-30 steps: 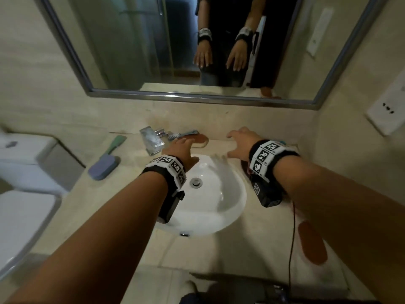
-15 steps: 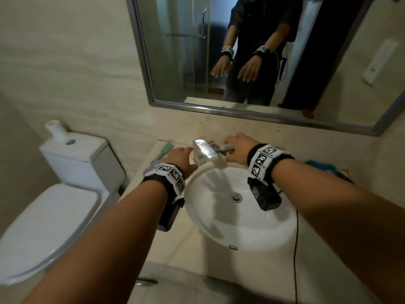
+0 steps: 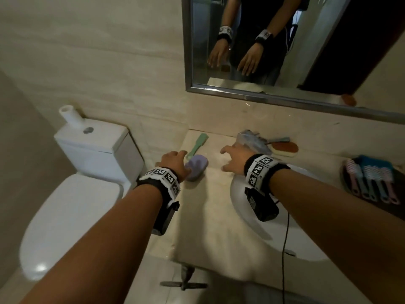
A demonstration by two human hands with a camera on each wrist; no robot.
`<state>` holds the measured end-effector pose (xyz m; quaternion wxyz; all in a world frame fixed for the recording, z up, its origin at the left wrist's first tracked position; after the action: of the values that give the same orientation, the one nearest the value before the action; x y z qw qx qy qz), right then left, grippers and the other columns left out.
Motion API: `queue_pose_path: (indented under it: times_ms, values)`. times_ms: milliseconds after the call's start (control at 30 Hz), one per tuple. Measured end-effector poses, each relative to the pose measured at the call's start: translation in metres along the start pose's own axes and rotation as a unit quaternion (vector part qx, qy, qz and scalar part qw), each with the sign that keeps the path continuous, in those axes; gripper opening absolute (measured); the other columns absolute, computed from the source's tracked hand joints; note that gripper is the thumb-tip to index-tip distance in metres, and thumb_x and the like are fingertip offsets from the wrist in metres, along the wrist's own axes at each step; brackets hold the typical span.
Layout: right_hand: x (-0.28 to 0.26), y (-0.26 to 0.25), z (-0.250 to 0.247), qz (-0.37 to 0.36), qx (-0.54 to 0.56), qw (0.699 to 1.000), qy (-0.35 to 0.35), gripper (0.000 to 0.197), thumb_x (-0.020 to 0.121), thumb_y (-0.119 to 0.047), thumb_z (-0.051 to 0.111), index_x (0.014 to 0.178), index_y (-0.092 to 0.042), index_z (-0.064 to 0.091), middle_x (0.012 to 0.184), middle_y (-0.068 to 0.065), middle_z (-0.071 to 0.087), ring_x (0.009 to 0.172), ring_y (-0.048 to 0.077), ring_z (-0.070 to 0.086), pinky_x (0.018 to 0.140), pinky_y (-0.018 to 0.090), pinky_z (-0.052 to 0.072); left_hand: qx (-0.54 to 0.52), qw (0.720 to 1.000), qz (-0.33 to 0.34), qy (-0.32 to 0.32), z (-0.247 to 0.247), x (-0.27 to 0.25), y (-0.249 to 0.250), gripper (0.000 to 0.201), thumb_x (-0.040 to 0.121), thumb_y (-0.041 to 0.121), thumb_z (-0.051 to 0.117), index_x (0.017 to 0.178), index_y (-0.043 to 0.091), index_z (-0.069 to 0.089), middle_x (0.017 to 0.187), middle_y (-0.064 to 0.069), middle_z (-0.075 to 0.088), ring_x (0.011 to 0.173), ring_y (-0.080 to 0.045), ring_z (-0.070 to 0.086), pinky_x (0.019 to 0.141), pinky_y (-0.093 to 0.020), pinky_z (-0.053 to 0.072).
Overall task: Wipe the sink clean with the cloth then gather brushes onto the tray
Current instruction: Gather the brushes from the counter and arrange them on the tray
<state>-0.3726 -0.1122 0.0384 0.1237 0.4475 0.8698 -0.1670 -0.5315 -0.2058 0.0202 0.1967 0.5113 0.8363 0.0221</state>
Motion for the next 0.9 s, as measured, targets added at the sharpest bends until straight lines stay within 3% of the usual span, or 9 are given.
queue_pose_path:
  times_ms: [267,500,633,767,900]
  values:
    - [0.062,-0.007,0.006,-0.006,0.007,1.000,-0.026,0.058,0.085,-0.039,0.061,0.137,-0.026,0.038,0.138,0.009,0.037,0.121,0.030,0.048,0.098,0.036,0.041,-0.008,1.000,-0.010,-0.022,0.005,0.049,-0.016,0.065,0.088,0.037,0.058,0.145,0.021,0.030,0.145,-0.013,0.039,0.132,-0.034,0.038,0.107,-0.049,0.035]
    - [0.126,-0.006,0.014,-0.016,0.040,0.998,-0.050,0.057,0.085,-0.040,0.061,0.135,-0.028,0.039,0.136,0.009,0.039,0.120,0.032,0.049,0.101,0.044,0.044,-0.001,0.998,-0.019,-0.053,0.010,0.102,-0.011,0.060,0.089,0.037,0.056,0.143,0.022,0.033,0.145,-0.011,0.038,0.133,-0.033,0.037,0.107,-0.050,0.035]
    - [0.160,-0.008,0.019,-0.031,0.053,0.998,-0.031,0.052,0.085,-0.030,0.060,0.133,-0.027,0.042,0.134,0.009,0.042,0.118,0.032,0.048,0.102,0.042,0.042,-0.004,0.997,-0.012,-0.080,0.026,0.137,-0.013,0.060,0.089,0.039,0.055,0.143,0.023,0.032,0.144,-0.011,0.039,0.131,-0.034,0.039,0.107,-0.050,0.035]
    - [0.194,-0.011,0.029,-0.034,0.086,0.995,-0.022,0.053,0.087,-0.017,0.058,0.137,-0.018,0.039,0.140,0.011,0.035,0.123,0.030,0.044,0.103,0.034,0.038,-0.005,0.994,-0.013,-0.105,0.042,0.174,-0.017,0.059,0.090,0.040,0.054,0.142,0.023,0.032,0.142,-0.010,0.039,0.129,-0.034,0.040,0.105,-0.049,0.037]
    - [0.225,-0.018,0.037,-0.061,0.097,0.993,0.003,0.050,0.086,-0.008,0.056,0.134,-0.018,0.045,0.141,0.008,0.040,0.129,0.027,0.041,0.108,0.033,0.035,-0.024,0.993,0.009,-0.112,0.055,0.210,-0.012,0.049,0.091,0.038,0.048,0.133,0.015,0.039,0.135,-0.016,0.044,0.123,-0.037,0.045,0.103,-0.046,0.039]
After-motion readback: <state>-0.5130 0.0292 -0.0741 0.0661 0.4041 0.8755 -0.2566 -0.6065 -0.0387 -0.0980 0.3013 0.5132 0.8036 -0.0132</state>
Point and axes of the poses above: each hand's wrist, its own x-axis towards the middle knuckle, its own z-axis out of the palm, y = z × x, the point moved 9 cm from there along x, towards the middle knuckle
